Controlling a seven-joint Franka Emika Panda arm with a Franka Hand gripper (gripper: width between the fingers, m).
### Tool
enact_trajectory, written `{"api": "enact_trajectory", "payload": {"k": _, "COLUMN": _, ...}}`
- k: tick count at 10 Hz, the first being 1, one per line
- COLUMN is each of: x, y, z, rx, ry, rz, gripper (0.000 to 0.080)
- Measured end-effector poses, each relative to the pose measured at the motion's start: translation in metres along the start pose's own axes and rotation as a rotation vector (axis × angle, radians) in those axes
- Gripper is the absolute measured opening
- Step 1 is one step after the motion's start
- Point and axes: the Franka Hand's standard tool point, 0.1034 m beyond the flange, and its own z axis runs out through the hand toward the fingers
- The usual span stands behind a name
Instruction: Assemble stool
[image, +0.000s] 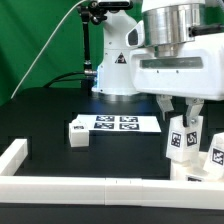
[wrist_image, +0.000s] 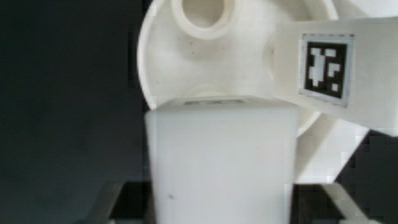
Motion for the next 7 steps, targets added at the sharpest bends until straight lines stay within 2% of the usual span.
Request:
{"api": "enact_trajectory", "payload": {"k": 2, "x": -0.0001, "y": -0.0010, "z": 0.0002, "rx": 0.027, "ry": 0.000, "rz": 0.179, "gripper": 0.0337}}
{"api": "enact_trajectory", "payload": {"k": 7, "x": -0.0003, "y": -0.0012, "z": 0.0003, "rx": 0.027, "ry": -0.004, "rz": 0.470, "gripper": 0.0337}}
